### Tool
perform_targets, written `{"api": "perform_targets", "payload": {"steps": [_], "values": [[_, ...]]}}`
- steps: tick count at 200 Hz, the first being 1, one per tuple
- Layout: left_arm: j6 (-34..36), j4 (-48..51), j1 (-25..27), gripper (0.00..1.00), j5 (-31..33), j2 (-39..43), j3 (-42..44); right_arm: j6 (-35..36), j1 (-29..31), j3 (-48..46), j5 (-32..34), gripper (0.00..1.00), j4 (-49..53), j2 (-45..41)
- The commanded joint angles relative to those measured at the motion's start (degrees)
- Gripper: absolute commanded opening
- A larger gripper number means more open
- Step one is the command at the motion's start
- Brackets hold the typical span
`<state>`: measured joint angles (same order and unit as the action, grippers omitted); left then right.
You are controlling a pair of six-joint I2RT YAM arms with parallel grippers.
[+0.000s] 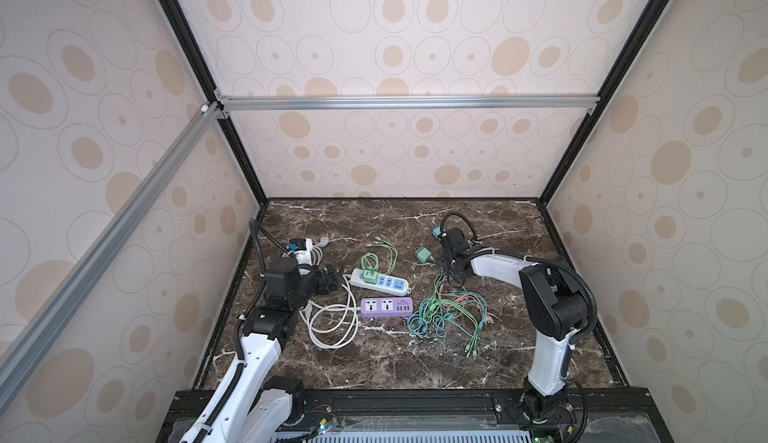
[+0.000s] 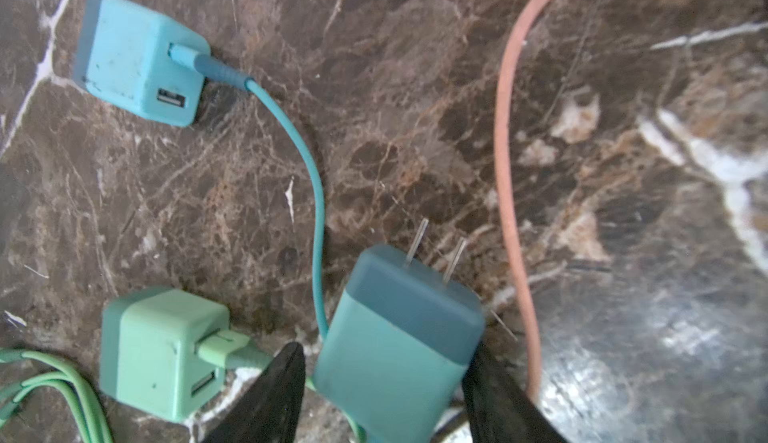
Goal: Insert the plug
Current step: 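Lower the right gripper and close it on the dark-teal charger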
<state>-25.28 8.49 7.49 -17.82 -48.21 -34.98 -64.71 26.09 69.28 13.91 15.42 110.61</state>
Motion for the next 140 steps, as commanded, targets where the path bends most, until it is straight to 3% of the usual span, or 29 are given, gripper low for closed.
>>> {"api": "perform_targets", "payload": {"steps": [1,100,140], "values": [[-0.6,0.2,-0.4,0.88,0.7,0.1,-0.7,0.8,-0.5,2.0,-1.0,0.61,2.0,2.1],[-1.3,0.2,-0.4,0.88,0.6,0.7,-0.3,8.4,-0.4,6.4,-1.0,0.53,7.8,5.1],[-1.3,-1.0,-0.4,0.88,0.2,-0.9,-0.6,13.3,-0.5,6.6,-0.5,0.44,8.4,3.9]]}}
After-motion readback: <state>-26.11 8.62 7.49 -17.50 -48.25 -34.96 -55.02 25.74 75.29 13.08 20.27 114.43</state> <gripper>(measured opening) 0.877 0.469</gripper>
